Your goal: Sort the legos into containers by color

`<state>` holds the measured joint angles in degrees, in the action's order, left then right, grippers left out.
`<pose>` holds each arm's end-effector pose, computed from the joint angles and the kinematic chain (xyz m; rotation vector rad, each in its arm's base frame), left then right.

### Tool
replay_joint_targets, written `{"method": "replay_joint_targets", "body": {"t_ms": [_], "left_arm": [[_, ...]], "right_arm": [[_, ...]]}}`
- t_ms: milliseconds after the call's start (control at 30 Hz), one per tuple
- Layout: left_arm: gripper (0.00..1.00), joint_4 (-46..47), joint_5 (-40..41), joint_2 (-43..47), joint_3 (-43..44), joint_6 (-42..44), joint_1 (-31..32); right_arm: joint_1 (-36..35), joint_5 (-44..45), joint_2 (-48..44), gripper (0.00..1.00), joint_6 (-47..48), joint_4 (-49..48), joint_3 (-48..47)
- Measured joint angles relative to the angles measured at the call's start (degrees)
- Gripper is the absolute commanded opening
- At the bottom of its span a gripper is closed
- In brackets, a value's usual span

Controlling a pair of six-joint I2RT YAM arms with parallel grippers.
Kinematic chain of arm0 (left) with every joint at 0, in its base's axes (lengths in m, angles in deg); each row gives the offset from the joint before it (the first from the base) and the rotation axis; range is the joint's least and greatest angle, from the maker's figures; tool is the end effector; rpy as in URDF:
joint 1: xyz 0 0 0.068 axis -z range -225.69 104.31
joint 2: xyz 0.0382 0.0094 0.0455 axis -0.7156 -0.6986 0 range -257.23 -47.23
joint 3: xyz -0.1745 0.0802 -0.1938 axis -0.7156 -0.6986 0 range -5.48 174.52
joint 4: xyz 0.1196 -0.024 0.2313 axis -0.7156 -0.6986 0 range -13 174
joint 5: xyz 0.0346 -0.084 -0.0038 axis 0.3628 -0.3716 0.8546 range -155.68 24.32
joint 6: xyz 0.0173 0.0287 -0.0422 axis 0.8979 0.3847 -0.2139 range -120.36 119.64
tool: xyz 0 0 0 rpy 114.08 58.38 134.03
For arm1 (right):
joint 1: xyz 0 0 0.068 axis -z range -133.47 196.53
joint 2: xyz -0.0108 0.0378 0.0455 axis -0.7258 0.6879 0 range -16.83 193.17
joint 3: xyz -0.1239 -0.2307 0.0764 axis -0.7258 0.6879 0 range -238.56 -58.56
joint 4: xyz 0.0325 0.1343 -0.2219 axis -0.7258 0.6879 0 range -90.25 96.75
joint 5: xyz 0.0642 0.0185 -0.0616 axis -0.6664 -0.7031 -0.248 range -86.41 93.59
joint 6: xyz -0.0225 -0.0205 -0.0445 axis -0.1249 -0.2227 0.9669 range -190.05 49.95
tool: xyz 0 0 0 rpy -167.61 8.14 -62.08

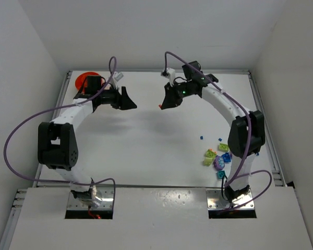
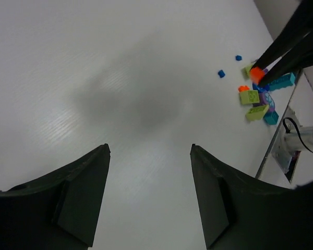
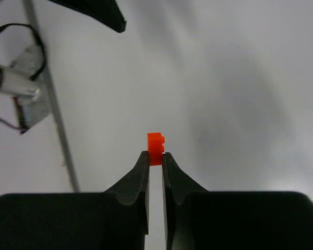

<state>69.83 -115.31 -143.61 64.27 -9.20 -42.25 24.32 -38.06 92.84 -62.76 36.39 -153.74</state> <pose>0.3664 -0.0493 0.2563 0.3540 2.1725 -1.0954 0.3837 0.1823 0.2806 -0.9155 2.2217 1.0074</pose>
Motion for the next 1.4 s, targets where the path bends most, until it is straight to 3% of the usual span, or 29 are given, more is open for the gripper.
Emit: {"method": "replay_joint_targets", "body": {"t_ms": [200,300,600,800,1133,1400], "left_arm": [[0.69,4.2,-6.1,5.0,-0.7,8.4,2.8],[0.62,2.4,-8.2,6.0,0.2,16.0,4.9],[0.64,-23.6,-6.6,6.2,7.1,59.2,18.2],[0.61,-28.7,-1.1,8.6,2.4,74.5,21.8],[0.56,-12.7,8.0,15.7,-8.9,75.6,24.5],[0.56,-5.9,8.5,17.2,-10.1,74.4,25.1]], "right_arm": [[-0.8,-11.5,0.4,0.00,1.2,5.8,2.2],[-1.0,-14.2,0.9,0.00,2.4,7.7,2.8],[-1.2,-17.6,1.0,0.00,6.5,10.6,2.9],[-1.6,-18.4,1.0,0.00,7.6,11.8,3.1],[-2.8,-18.3,1.0,0.00,10.8,14.7,3.1],[-3.4,-17.3,1.0,0.00,11.8,15.9,3.1]]}}
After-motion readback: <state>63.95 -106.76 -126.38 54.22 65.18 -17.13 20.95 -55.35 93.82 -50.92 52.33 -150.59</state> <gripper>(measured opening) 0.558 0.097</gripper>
